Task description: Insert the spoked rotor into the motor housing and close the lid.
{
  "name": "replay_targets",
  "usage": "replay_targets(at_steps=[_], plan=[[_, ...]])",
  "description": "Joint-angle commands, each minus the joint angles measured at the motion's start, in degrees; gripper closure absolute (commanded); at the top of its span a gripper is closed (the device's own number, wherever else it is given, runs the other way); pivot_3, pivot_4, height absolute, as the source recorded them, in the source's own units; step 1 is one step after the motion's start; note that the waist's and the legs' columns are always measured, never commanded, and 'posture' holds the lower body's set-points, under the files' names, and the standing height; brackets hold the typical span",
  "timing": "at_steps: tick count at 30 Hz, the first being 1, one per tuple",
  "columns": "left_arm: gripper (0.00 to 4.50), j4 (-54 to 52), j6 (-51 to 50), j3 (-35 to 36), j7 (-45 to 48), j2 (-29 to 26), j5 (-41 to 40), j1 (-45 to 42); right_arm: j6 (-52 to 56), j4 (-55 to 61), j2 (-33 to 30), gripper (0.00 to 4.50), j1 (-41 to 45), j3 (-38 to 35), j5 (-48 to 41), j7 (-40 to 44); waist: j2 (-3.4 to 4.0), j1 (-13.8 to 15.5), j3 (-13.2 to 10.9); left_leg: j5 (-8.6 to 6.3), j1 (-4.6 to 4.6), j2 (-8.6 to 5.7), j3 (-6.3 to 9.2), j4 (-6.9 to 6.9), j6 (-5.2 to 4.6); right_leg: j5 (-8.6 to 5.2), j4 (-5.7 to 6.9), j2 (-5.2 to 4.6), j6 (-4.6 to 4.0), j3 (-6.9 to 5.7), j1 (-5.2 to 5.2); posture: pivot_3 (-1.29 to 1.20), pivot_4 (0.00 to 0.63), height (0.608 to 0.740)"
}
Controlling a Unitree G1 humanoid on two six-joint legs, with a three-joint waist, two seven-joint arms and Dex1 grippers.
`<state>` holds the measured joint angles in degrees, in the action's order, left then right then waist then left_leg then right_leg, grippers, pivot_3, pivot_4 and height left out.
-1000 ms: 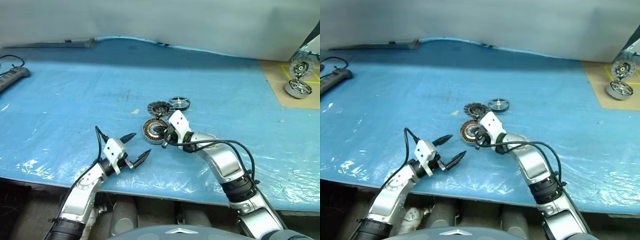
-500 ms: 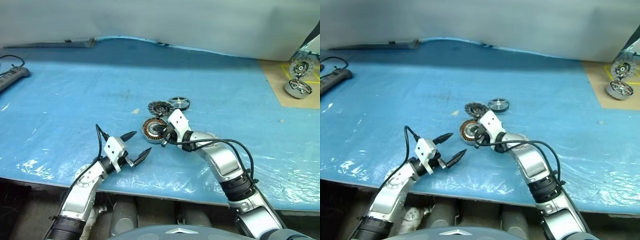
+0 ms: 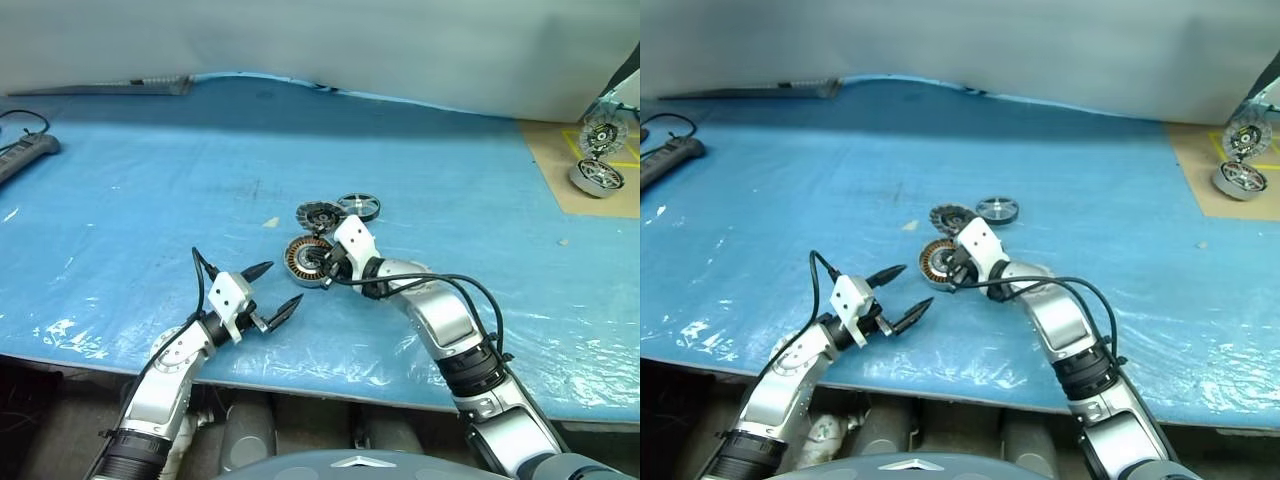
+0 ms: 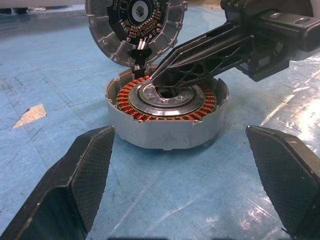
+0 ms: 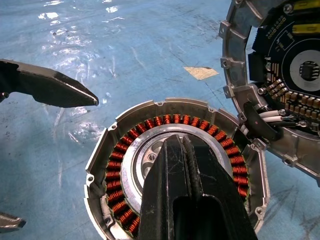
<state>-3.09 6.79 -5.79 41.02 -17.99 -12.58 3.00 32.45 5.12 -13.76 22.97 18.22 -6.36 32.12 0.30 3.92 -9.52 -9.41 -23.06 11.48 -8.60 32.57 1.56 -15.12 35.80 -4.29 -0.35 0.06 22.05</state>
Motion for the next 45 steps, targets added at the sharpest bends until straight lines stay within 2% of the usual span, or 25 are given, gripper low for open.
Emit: replay_targets(at_steps=[1,23,34,45], plan=[[0.0,-1.0,0.6,-0.4,0.3,0.1,-0.4,0.0,-0.4,0.4,0.3,4.48,1.0,-0.7,0.3,-0.4,0.0,0.0,0.0,0.0,-0.01,0.0,0.0,0.0,0.0,0.0,0.0,0.0,0.0,0.0,0.0,0.0,0.15,0.74],[0.0,-1.4,0.9,-1.1,-0.2,0.5,-0.2,0.7,-3.1,-5.2,-1.4,4.48,4.6,-1.0,1.2,2.0,0.0,0.0,0.0,0.0,-0.02,0.0,0.0,0.06,0.0,0.0,0.04,0.0,-0.01,0.0,0.0,0.0,0.15,0.74],[0.0,-2.3,0.8,-0.8,-0.5,0.4,-0.3,1.6,-2.8,-1.2,-3.2,4.48,1.4,-0.3,-1.0,7.5,-0.01,0.0,0.0,0.0,-0.01,0.02,0.0,0.07,0.0,0.0,0.03,0.0,0.0,0.0,-0.01,0.0,0.15,0.74],[0.0,-2.1,0.7,-0.7,-0.3,0.1,-0.4,1.3,-3.1,-0.7,-2.1,4.48,1.0,-1.2,-1.5,7.4,-0.01,0.0,0.0,0.0,-0.01,0.04,0.0,0.07,-0.01,0.0,0.04,0.02,-0.02,0.0,0.0,0.0,0.15,0.74]])
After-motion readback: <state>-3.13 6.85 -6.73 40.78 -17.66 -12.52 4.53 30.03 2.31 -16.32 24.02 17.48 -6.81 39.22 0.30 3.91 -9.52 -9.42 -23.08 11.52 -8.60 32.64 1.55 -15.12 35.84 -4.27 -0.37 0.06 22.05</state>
